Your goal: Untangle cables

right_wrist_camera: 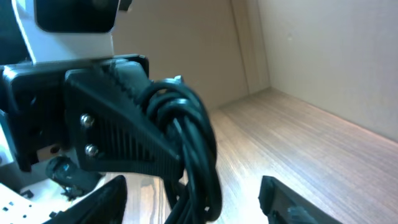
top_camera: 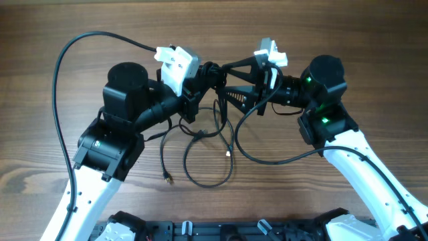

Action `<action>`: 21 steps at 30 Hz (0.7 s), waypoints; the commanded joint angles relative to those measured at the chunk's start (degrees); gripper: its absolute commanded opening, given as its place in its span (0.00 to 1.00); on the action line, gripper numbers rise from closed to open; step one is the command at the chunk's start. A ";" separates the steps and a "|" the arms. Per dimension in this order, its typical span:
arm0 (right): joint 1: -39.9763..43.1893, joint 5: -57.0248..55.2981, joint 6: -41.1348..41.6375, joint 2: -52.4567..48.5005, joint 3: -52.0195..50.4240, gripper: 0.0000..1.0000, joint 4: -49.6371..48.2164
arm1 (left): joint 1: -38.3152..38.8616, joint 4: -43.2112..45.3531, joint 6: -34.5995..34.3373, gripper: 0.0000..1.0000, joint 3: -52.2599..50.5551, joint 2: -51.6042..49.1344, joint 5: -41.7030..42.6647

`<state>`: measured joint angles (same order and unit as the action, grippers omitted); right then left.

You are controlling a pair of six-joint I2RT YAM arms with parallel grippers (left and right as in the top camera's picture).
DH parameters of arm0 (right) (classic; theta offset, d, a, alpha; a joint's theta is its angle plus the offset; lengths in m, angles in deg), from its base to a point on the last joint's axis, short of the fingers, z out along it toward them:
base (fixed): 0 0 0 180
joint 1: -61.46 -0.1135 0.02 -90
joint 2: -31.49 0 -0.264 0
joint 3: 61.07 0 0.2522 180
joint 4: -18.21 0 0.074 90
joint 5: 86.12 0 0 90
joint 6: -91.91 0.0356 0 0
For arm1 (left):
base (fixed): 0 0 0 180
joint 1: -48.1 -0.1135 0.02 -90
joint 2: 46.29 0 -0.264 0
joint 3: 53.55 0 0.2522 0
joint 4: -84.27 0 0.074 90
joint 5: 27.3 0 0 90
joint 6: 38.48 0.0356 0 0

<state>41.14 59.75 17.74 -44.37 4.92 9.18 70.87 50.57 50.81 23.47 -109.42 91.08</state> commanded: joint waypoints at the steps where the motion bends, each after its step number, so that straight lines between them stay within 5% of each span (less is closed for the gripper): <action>1: -0.28 -3.85 1.01 0.20 0.55 0.72 -0.09 | -0.15 -1.40 0.28 0.04 0.50 0.52 -0.35; 9: -0.28 -5.35 -0.87 0.20 0.55 0.70 -0.09 | -0.15 -1.97 0.28 0.04 0.50 0.52 1.01; 11: -0.28 -5.35 -0.96 0.20 0.55 0.61 -0.09 | -0.15 -1.92 0.31 0.04 0.50 0.52 2.73; 14: -0.28 -5.31 -1.90 0.20 0.55 0.34 -0.04 | -0.15 -1.95 0.31 0.04 0.50 0.52 3.78; 15: -0.28 -5.31 -2.16 0.20 0.55 0.11 0.07 | -0.15 -1.95 0.31 0.04 0.50 0.52 3.76; 16: -0.28 -5.31 -2.16 0.20 0.55 0.04 0.15 | -0.15 -1.95 0.31 0.04 0.50 0.52 3.76; 21: -0.28 -5.38 -2.14 0.20 0.55 0.04 1.03 | -0.15 -1.95 0.28 0.04 0.50 0.52 3.52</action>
<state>40.62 56.15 16.34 -44.35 4.92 9.32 70.43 47.97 50.81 23.47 -109.49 92.09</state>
